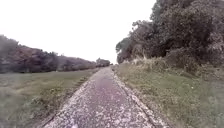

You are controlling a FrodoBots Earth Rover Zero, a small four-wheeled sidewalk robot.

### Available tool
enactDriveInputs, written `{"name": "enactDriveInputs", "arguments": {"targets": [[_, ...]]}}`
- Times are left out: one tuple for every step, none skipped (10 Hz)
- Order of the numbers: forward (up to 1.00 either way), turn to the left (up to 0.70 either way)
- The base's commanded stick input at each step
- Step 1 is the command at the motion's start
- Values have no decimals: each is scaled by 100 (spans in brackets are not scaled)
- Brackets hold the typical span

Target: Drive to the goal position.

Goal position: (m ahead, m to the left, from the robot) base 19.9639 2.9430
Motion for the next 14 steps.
{"name": "enactDriveInputs", "arguments": {"targets": [[6,0],[5,0],[5,0],[5,0],[5,0],[5,0],[5,0],[6,0],[5,0],[5,0],[5,0],[5,0],[5,0],[5,0]]}}
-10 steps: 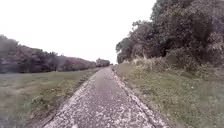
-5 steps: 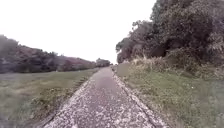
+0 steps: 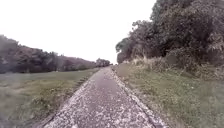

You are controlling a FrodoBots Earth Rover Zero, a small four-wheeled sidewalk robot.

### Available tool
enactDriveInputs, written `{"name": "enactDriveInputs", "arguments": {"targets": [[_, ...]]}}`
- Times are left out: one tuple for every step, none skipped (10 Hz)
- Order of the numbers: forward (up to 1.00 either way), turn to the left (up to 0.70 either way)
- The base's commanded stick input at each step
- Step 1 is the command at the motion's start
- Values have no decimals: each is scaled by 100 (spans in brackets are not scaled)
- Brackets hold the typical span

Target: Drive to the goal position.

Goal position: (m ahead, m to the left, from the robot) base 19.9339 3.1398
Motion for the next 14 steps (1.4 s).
{"name": "enactDriveInputs", "arguments": {"targets": [[5,0],[5,0],[5,0],[5,0],[6,0],[6,0],[6,0],[5,0],[5,0],[5,0],[5,0],[5,0],[5,0],[5,0]]}}
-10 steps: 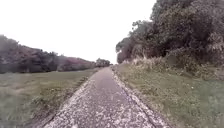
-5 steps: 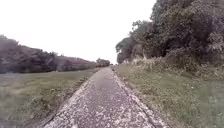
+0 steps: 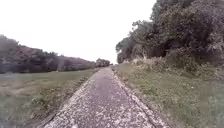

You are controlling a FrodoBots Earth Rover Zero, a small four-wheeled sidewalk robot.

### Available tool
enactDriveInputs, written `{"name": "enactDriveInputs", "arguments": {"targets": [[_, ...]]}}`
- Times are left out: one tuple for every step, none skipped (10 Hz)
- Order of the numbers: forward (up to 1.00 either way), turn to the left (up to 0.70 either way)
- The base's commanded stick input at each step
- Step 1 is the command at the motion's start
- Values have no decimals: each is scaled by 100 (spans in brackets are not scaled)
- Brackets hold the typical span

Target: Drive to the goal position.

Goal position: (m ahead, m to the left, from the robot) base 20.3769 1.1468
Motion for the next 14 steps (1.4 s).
{"name": "enactDriveInputs", "arguments": {"targets": [[5,0],[5,0],[6,0],[5,0],[5,0],[5,0],[5,0],[5,0],[5,0],[5,0],[5,0],[5,0],[5,0],[5,0]]}}
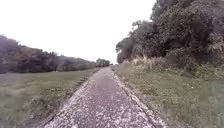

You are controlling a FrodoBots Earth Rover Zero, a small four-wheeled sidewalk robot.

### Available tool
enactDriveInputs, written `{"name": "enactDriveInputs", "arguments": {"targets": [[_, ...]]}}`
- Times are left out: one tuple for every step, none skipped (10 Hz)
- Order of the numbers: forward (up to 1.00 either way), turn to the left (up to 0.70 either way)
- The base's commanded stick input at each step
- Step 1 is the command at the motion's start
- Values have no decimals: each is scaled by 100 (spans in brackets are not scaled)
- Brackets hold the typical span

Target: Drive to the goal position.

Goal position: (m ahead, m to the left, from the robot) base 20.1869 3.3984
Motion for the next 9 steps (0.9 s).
{"name": "enactDriveInputs", "arguments": {"targets": [[5,0],[5,0],[5,0],[5,0],[5,0],[5,0],[6,0],[5,0],[5,0]]}}
